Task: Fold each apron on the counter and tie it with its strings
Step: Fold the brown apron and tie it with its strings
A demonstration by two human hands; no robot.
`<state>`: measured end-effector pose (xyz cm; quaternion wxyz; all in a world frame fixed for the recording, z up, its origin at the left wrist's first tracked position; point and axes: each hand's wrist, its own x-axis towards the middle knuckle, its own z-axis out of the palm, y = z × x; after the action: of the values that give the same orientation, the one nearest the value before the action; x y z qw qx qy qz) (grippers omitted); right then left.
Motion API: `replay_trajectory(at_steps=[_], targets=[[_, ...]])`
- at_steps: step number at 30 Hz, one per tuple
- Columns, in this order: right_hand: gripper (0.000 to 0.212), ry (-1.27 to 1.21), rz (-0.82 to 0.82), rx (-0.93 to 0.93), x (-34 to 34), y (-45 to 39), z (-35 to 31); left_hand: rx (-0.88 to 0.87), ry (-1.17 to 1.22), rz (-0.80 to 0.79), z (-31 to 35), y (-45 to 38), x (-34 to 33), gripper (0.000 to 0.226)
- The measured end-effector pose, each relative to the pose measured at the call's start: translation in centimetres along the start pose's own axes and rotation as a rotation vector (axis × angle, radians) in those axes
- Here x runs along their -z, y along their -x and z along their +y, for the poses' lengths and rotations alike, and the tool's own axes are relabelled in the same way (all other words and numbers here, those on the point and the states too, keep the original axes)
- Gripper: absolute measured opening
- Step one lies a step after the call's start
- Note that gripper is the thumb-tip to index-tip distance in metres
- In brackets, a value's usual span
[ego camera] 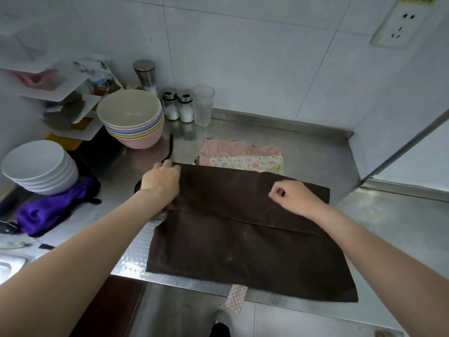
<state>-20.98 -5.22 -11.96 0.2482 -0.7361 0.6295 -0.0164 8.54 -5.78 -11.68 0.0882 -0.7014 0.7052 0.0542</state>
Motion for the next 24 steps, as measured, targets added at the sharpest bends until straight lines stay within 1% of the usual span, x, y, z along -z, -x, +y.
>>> replay_trajectory(at_steps=[1, 2, 3, 5, 7, 9, 11, 13, 16, 18, 20, 22, 24], targets=[[0.011, 0.032, 0.057, -0.010, 0.4, -0.6, 0.0, -0.038, 0.032, 0.014, 1.0, -0.5, 0.3, 0.037], [0.016, 0.074, 0.088, -0.036, 0.7, -1.3, 0.2, -0.089, 0.055, 0.001, 2.0, -1.3, 0.4, 0.040], [0.025, 0.108, 0.086, -0.074, 1.0, -1.8, 0.3, -0.151, 0.073, -0.017, 3.0, -1.8, 0.2, 0.043], [0.044, 0.154, 0.026, -0.149, 1.1, -2.9, 0.7, -0.252, 0.091, -0.034, 4.7, -3.2, -0.4, 0.051], [0.051, 0.169, -0.037, -0.191, 0.8, -3.6, 1.2, -0.298, 0.108, -0.030, 6.0, -4.3, -1.0, 0.058], [0.048, 0.144, -0.053, -0.218, 0.3, -3.9, 1.8, -0.313, 0.104, -0.055, 6.8, -5.2, -1.5, 0.062], [0.033, 0.116, -0.008, -0.225, 0.1, -4.1, 2.5, -0.300, 0.120, -0.111, 7.2, -6.1, -1.6, 0.060], [0.019, 0.081, 0.037, -0.235, 0.4, -4.4, 3.1, -0.276, 0.119, -0.143, 7.3, -6.7, -1.5, 0.054], [0.018, 0.064, -0.008, -0.264, 1.6, -5.2, 4.0, -0.247, 0.115, -0.115, 7.3, -7.3, -1.2, 0.034], [0.016, 0.145, -0.043, -0.284, 3.0, -5.5, 4.3, -0.223, 0.162, -0.062, 7.4, -7.7, -0.7, 0.026], [0.020, 0.207, -0.033, -0.302, 4.2, -5.7, 4.4, -0.212, 0.203, -0.018, 7.8, -8.0, -0.4, 0.025], [0.017, 0.259, -0.017, -0.311, 4.9, -5.8, 4.5, -0.208, 0.222, -0.006, 8.2, -8.3, -0.1, 0.025], [0.023, 0.265, -0.065, -0.319, 4.9, -5.8, 4.2, -0.210, 0.206, -0.011, 8.5, -8.4, 0.0, 0.025]])
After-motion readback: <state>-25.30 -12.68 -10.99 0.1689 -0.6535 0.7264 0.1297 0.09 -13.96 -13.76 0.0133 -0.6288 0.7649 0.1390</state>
